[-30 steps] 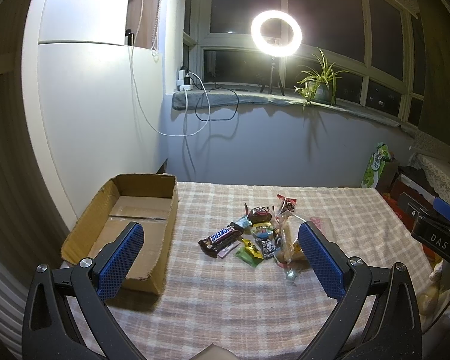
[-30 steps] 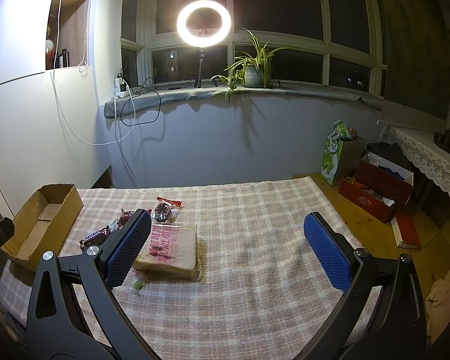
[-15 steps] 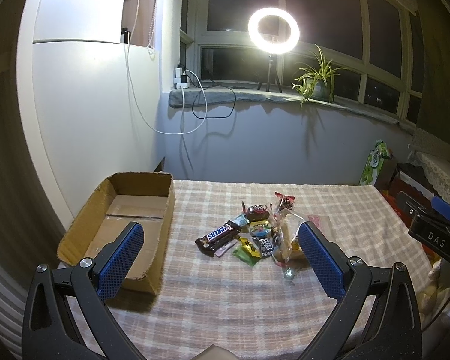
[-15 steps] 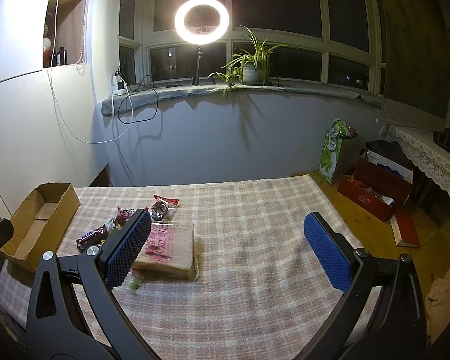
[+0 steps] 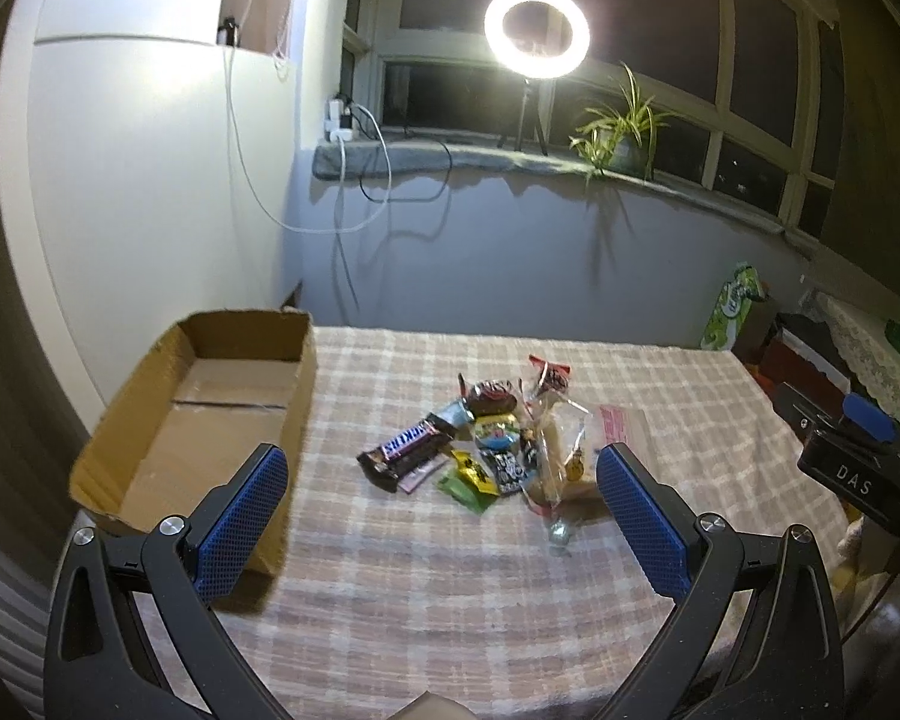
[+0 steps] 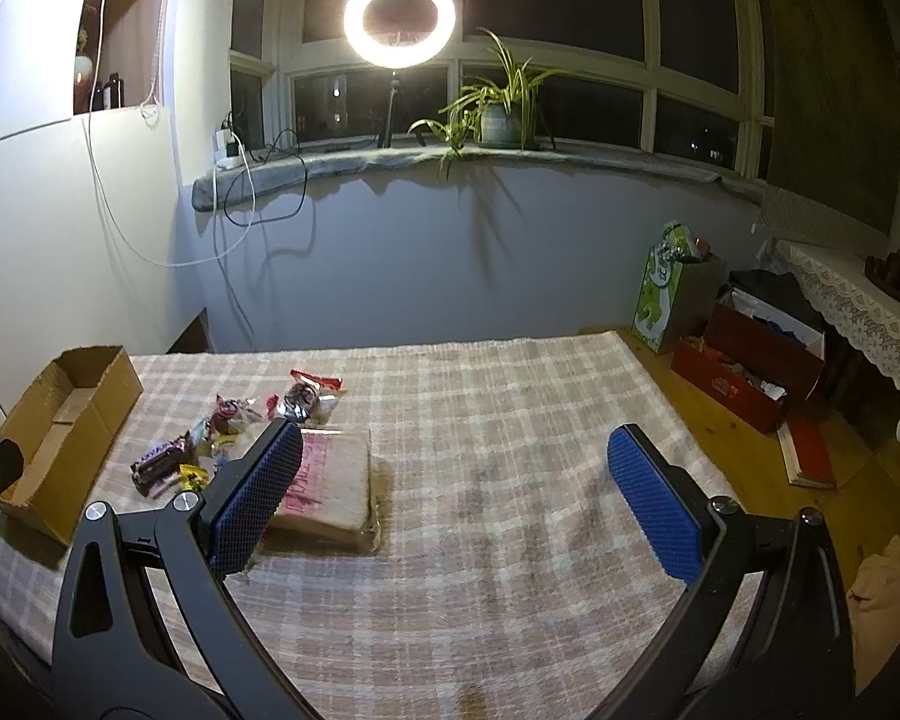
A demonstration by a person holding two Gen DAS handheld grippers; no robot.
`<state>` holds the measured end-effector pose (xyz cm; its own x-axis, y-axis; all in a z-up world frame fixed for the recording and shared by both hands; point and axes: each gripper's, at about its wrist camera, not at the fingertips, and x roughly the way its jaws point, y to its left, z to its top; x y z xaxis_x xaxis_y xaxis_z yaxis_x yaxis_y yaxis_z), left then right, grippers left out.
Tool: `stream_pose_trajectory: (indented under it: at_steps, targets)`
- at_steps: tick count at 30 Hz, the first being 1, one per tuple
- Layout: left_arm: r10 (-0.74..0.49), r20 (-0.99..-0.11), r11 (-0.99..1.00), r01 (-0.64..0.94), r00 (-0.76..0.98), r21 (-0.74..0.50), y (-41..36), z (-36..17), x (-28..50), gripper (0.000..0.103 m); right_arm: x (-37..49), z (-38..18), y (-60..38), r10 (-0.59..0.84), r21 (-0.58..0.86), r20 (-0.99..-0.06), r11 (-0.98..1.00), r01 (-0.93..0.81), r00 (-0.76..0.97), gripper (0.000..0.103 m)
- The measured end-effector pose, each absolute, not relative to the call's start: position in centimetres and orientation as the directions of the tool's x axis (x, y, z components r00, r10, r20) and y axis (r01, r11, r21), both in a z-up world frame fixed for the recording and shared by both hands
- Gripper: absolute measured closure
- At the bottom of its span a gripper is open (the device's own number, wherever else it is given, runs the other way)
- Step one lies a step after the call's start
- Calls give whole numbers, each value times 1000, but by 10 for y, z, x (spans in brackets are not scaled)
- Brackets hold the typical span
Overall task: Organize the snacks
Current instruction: 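Move the left tool to the packaged bread slice and close on it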
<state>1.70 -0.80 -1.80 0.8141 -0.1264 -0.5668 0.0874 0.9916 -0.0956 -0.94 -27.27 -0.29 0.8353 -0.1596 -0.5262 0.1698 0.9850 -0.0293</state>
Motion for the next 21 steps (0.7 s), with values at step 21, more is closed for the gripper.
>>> stream_pose_trajectory:
  at_steps: [21]
  targets:
    - [-374,-693,927,248,617,-280,-42,-82,87,15,76,-77,-297,349,370,-688,923,-105,636,0]
